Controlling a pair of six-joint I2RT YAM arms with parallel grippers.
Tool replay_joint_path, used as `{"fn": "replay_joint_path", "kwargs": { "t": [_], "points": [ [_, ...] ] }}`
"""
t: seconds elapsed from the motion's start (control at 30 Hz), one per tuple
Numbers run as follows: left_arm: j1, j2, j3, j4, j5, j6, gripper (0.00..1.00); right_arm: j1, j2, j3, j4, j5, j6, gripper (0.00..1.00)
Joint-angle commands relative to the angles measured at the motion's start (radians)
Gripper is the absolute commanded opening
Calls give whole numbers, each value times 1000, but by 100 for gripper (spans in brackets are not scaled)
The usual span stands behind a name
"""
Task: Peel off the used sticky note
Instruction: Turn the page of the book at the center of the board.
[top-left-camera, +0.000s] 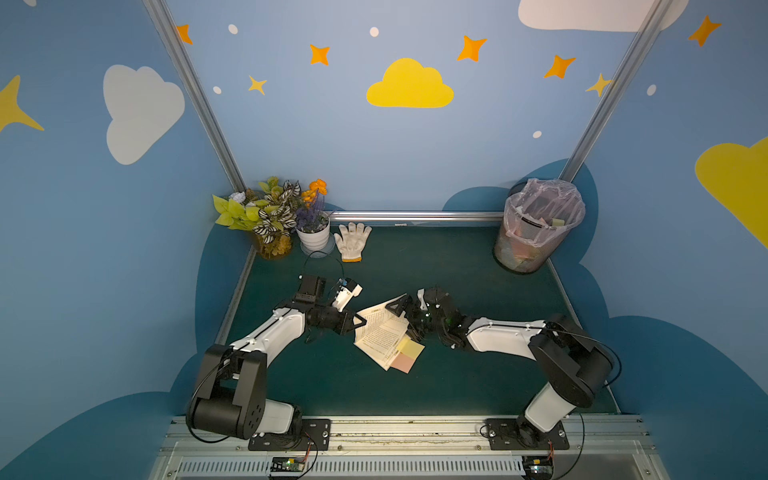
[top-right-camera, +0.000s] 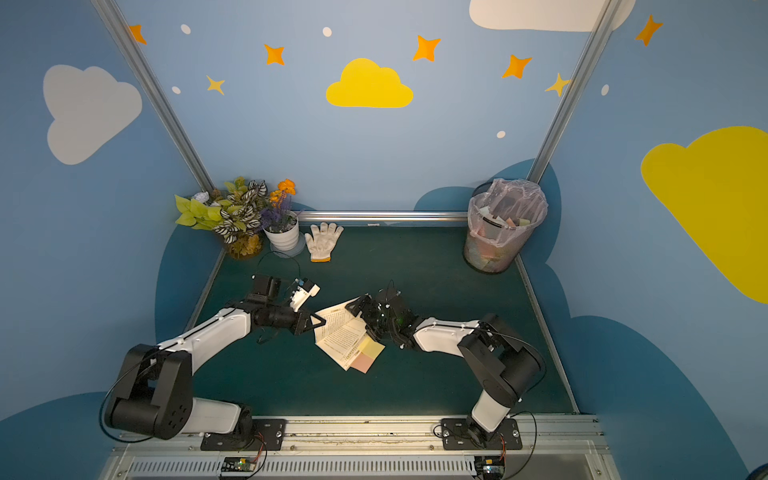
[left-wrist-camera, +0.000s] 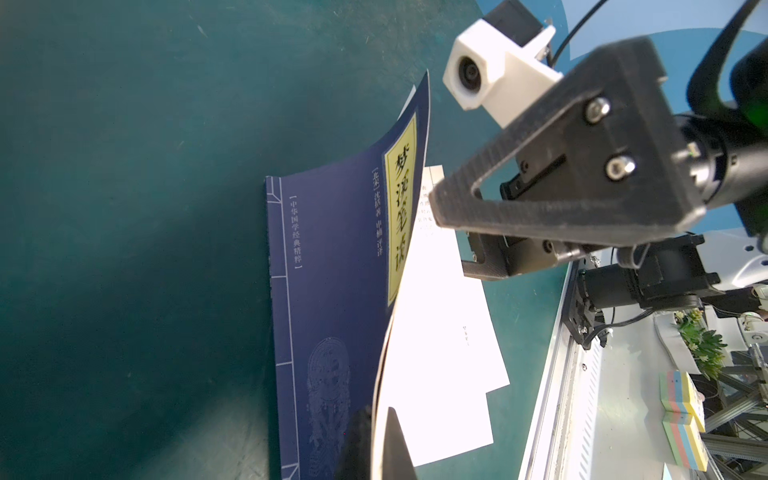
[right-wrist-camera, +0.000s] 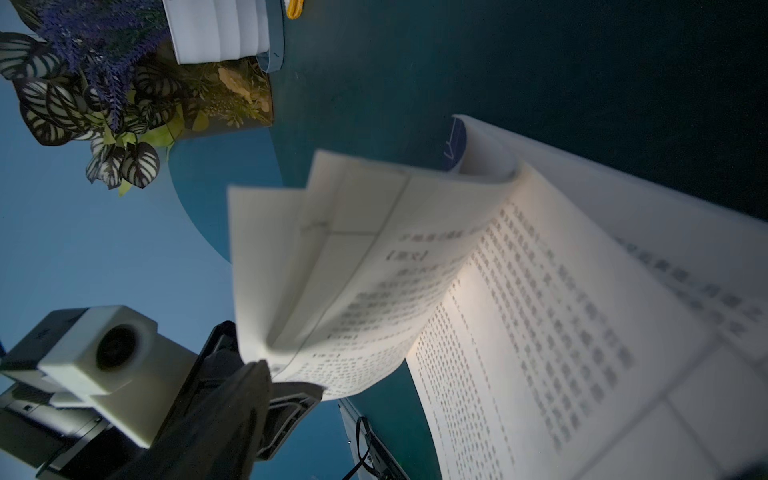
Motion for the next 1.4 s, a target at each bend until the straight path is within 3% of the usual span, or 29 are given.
{"fn": "replay_joint_path", "kwargs": {
  "t": [0.0, 0.47, 0.7, 0.83, 0.93, 1.1, 1.3, 1.37],
  "points": [
    [-9, -1, 17, -35, 26, 23, 3, -12, 21, 38, 20, -20, -11, 95],
    [-75, -29, 23, -56, -26, 75, 3, -31, 43, 105, -58, -51, -25, 95],
    [-101, -76, 6, -52, -32, 134, 41, -31, 103, 86, 14, -88, 19, 88],
    [-136, -84, 6, -64, -34, 168, 51, -29, 119, 80, 33, -99, 24, 82],
    [-152, -84, 17, -80, -37, 187, 56, -29, 115, 76, 34, -99, 19, 73],
    [-161, -111, 45, -132, -58, 223, 61, -28, 88, 69, 8, -87, 2, 46],
    [-255, -189, 13, -142, -236, 272, 64, -25, 46, 89, -79, -69, -14, 10],
    [-302, -219, -9, -135, -301, 288, 71, -24, 36, 106, -123, -62, -17, 4]
  ]
}}
